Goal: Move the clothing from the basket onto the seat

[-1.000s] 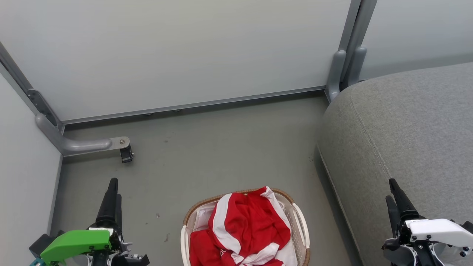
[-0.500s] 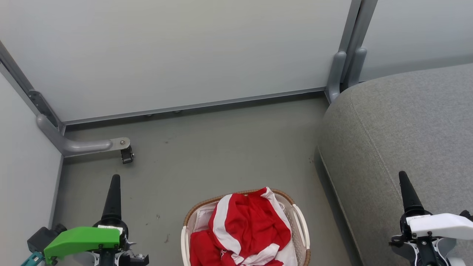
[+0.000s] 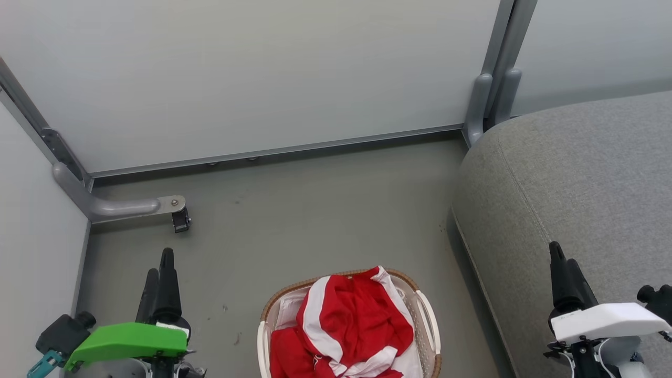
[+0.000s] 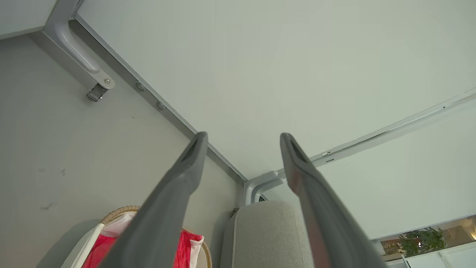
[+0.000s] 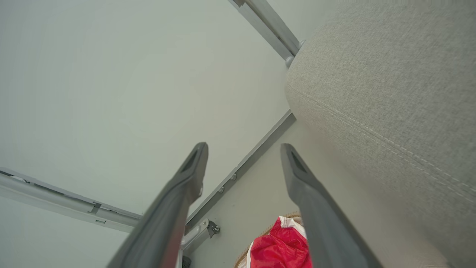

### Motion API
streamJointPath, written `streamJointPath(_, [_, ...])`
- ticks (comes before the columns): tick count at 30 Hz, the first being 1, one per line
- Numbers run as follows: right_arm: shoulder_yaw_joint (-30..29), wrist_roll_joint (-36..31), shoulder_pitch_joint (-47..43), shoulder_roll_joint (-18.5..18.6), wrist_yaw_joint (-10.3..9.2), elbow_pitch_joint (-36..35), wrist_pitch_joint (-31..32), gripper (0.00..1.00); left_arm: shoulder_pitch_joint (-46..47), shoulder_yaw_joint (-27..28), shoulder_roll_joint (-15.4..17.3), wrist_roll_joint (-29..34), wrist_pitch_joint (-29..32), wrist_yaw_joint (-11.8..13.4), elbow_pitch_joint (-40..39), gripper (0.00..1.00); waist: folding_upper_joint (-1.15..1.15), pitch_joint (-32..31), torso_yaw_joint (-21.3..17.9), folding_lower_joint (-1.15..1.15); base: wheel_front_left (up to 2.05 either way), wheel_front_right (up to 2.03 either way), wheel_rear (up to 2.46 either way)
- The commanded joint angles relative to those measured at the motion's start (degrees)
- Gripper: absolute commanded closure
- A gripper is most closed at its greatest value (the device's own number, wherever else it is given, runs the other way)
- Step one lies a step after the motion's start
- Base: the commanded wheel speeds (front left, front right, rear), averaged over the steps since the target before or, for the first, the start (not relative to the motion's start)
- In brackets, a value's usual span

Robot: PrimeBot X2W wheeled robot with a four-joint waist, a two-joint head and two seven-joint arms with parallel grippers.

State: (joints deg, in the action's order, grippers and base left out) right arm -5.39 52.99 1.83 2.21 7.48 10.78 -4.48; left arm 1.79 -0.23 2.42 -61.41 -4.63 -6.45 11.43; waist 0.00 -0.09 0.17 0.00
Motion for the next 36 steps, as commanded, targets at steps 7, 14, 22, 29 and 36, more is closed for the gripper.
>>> streamJointPath(7, [0.79, -7.77, -0.57, 0.46, 0.01, -1.19, -1.75, 0.0, -0.78, -1.53, 0.39, 9.69, -1.62, 1.13, -1.49, 0.0, 0.0, 0.02, -0.01, 0.0, 0.0, 0.0, 0.0])
streamJointPath(14, [1.66, -13.59, -0.89, 0.51, 0.01, 0.18, -2.86, 0.0, -1.27, -2.85, 0.43, 18.08, -2.74, 2.4, -0.93, 0.0, 0.0, -0.07, -0.02, 0.0, 0.0, 0.0, 0.0])
streamJointPath(22, [2.76, -19.46, -1.11, 0.56, 0.01, 0.78, -4.1, 0.0, -1.92, -3.56, 0.46, 23.93, -3.98, 3.12, -0.56, 0.0, 0.0, -0.22, 0.05, 0.0, 0.0, 0.0, 0.0])
streamJointPath(29, [3.48, -23.98, -1.04, 0.6, 0.01, 0.95, -5.15, 0.0, -2.11, -4.92, 0.5, 28.28, -4.98, 3.52, 0.18, 0.0, 0.0, -0.33, 0.17, 0.0, 0.0, 0.0, 0.0])
streamJointPath(36, [3.98, -27.95, -1.34, 0.62, 0.01, 1.03, -6.11, 0.0, -2.21, -5.62, 0.53, 31.97, -5.97, 4.03, 1.18, 0.0, 0.0, -0.47, 0.24, 0.0, 0.0, 0.0, 0.0])
